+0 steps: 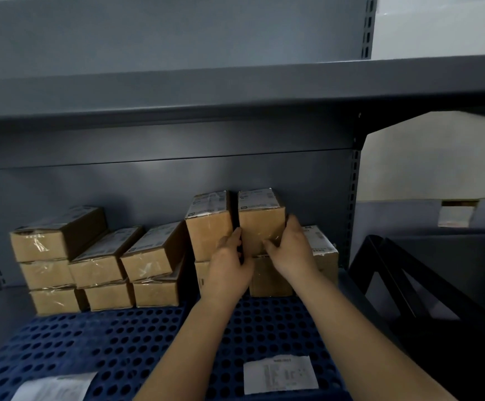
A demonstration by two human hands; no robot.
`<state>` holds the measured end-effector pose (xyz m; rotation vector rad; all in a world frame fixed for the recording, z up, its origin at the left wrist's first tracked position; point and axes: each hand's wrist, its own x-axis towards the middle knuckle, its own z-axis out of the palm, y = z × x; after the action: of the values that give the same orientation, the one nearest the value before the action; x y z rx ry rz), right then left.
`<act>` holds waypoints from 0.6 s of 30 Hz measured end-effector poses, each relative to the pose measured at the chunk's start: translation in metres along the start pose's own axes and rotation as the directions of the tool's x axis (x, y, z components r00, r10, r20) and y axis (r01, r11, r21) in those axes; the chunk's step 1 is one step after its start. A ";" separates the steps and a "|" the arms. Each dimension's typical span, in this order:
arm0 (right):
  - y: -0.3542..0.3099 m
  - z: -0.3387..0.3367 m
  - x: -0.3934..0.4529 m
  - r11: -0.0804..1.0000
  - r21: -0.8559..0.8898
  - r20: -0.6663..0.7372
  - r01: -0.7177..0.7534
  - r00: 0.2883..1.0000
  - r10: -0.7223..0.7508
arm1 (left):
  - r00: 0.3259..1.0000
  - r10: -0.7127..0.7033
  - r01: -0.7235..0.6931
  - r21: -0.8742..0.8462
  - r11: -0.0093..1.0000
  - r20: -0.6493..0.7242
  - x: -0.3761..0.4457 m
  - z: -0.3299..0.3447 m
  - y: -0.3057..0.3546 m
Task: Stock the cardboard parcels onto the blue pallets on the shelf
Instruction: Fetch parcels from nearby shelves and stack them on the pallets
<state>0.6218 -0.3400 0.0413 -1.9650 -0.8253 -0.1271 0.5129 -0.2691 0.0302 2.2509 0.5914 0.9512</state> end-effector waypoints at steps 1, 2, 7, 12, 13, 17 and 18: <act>-0.002 -0.001 -0.001 1.000 -0.010 -0.004 0.007 1.000 -0.007 | 1.000 -0.001 0.001 0.000 1.000 0.009 -0.001 -0.001 -0.002; -0.003 -0.003 -0.003 1.000 -0.022 -0.009 0.010 1.000 -0.010 | 1.000 0.000 0.000 0.004 1.000 0.017 -0.001 -0.003 -0.003; -0.013 -0.016 -0.019 0.985 -0.151 -0.068 0.081 0.993 -0.093 | 0.996 0.088 -0.086 0.130 0.988 -0.011 0.002 -0.017 -0.003; -0.030 -0.030 -0.043 0.898 -0.423 -0.106 0.125 0.977 -0.186 | 0.980 0.196 -0.198 0.250 0.948 0.033 0.000 -0.035 -0.002; -0.034 -0.031 -0.049 0.862 -0.490 -0.089 0.126 0.977 -0.193 | 0.973 0.224 -0.230 0.275 0.933 0.054 -0.001 -0.038 -0.002; -0.055 -0.035 -0.071 0.715 -0.689 -0.031 0.119 0.981 -0.193 | 0.932 0.323 -0.360 0.335 0.871 0.163 -0.004 -0.048 -0.003; -0.059 -0.034 -0.076 0.689 -0.716 -0.031 0.111 0.981 -0.191 | 0.921 0.338 -0.386 0.341 0.857 0.191 -0.005 -0.051 -0.005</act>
<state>0.5367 -0.3879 0.0716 -2.5799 -0.9562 -0.7486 0.4704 -0.2501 0.0528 2.8153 0.3102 0.9222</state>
